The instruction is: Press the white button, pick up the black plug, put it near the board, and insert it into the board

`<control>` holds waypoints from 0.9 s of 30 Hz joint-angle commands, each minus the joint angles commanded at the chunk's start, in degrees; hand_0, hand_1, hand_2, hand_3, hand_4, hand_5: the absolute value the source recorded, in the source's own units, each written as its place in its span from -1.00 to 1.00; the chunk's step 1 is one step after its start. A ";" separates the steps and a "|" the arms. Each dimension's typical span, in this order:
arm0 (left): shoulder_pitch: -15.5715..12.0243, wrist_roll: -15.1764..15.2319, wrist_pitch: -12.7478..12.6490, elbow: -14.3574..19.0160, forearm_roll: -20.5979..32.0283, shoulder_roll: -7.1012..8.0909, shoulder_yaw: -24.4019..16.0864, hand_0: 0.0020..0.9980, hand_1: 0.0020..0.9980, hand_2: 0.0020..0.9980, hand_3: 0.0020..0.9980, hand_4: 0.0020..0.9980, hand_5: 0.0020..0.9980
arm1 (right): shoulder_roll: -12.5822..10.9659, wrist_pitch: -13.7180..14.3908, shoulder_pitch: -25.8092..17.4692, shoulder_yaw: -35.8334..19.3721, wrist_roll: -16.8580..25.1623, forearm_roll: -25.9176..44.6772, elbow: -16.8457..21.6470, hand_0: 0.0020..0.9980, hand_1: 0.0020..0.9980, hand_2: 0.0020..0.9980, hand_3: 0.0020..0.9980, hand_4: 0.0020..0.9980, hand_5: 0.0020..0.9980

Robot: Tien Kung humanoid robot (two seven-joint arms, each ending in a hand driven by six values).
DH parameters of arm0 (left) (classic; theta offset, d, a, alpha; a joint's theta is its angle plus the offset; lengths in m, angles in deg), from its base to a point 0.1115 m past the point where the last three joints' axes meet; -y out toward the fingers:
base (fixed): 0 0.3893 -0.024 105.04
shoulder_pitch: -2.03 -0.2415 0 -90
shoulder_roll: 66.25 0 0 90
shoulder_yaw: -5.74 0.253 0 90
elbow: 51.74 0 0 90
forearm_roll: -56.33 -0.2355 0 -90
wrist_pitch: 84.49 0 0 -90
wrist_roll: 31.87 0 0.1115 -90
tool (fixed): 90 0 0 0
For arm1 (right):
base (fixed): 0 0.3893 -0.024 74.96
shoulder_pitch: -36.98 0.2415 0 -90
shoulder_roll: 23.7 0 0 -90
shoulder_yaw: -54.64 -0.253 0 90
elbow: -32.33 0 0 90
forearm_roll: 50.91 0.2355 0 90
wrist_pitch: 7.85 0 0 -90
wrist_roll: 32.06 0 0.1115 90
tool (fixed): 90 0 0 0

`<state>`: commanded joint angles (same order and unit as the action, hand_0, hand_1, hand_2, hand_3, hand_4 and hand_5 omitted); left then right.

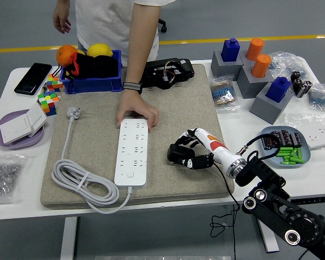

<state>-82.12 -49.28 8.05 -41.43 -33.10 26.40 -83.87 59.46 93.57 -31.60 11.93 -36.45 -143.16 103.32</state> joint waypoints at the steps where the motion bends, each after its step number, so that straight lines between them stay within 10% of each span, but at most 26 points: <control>1: 0.00 -0.01 0.01 0.00 0.00 0.00 0.01 0.31 0.29 0.28 0.37 0.17 -0.94 | 0.01 -0.03 0.00 0.04 -0.05 0.00 -0.09 0.25 0.31 0.26 0.04 0.69 -1.00; 27: -0.04 0.02 0.03 0.00 -0.08 0.02 -0.01 0.30 0.29 0.29 0.37 0.16 -0.95 | -0.19 -0.62 0.49 0.74 -1.13 0.01 3.54 0.31 0.38 0.37 0.05 0.74 -1.00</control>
<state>-82.16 -49.26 8.08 -41.43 -33.18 26.41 -83.88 59.27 92.96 -31.10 12.67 -37.58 -143.15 106.86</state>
